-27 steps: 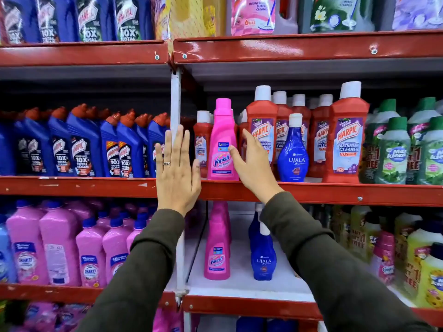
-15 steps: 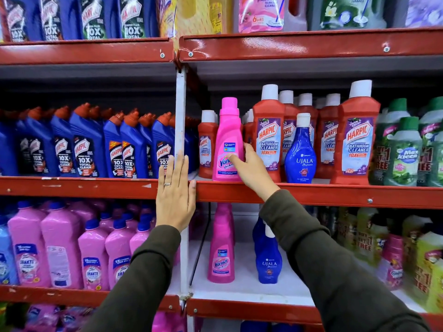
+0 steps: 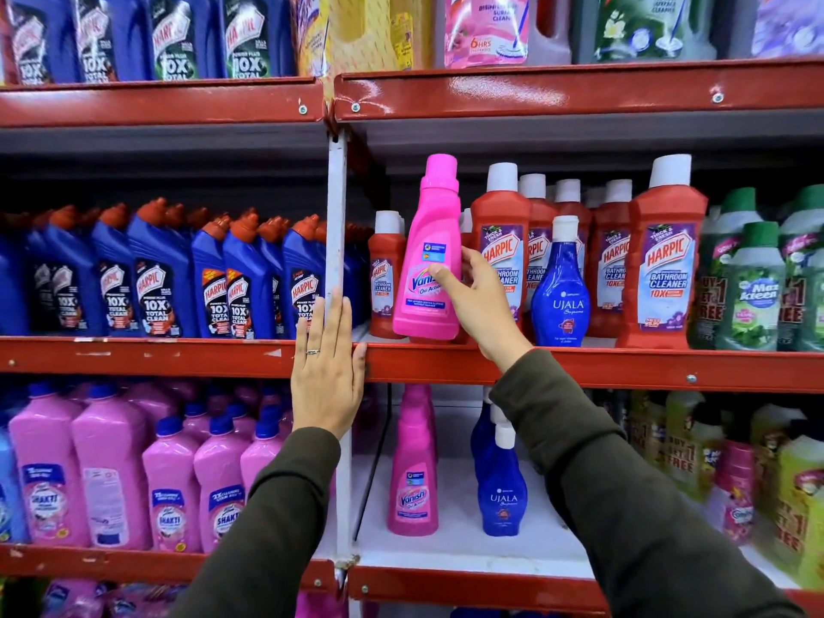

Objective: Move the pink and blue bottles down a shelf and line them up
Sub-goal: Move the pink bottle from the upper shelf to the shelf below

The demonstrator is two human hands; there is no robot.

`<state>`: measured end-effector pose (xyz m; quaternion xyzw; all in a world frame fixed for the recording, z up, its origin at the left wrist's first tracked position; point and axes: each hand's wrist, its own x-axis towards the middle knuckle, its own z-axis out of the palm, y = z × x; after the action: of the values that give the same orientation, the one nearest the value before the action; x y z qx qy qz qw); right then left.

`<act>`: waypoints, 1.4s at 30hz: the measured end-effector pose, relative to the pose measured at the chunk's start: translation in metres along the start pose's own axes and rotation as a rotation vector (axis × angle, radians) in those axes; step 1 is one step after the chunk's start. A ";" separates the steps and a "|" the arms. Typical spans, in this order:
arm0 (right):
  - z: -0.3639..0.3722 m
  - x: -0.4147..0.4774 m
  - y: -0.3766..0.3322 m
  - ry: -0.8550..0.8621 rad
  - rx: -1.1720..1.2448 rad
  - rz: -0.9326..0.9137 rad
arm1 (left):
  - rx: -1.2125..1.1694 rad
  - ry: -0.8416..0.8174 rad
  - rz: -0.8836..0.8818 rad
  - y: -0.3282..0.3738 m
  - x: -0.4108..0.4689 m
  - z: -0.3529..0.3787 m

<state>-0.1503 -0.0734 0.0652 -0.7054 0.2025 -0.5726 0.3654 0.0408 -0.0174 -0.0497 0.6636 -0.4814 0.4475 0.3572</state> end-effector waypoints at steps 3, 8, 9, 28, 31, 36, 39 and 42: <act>-0.002 -0.003 -0.008 -0.011 0.020 -0.024 | -0.002 -0.001 -0.001 -0.001 0.000 0.000; -0.008 -0.017 -0.016 -0.016 0.102 -0.039 | -0.012 -0.002 -0.004 0.000 0.000 -0.001; -0.010 -0.022 -0.016 -0.024 0.114 -0.041 | -0.014 -0.005 -0.003 0.000 0.000 -0.001; -0.009 -0.167 0.114 -0.100 0.058 0.063 | -0.087 -0.020 -0.019 0.007 -0.118 0.014; -0.007 -0.183 0.140 -0.128 0.051 0.115 | -0.104 -0.074 -0.007 0.003 -0.153 0.026; 0.000 -0.196 0.179 -0.151 0.050 0.193 | -0.084 -0.165 -0.040 -0.005 -0.206 0.047; 0.006 -0.197 0.197 -0.147 0.053 0.230 | -0.058 -0.202 -0.060 -0.008 -0.225 0.061; 0.011 -0.195 0.212 -0.149 0.043 0.265 | -0.031 -0.236 -0.048 -0.007 -0.232 0.074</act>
<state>-0.1629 -0.0709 -0.2234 -0.7051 0.2537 -0.4697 0.4668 0.0342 -0.0084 -0.2930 0.7174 -0.5110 0.3502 0.3186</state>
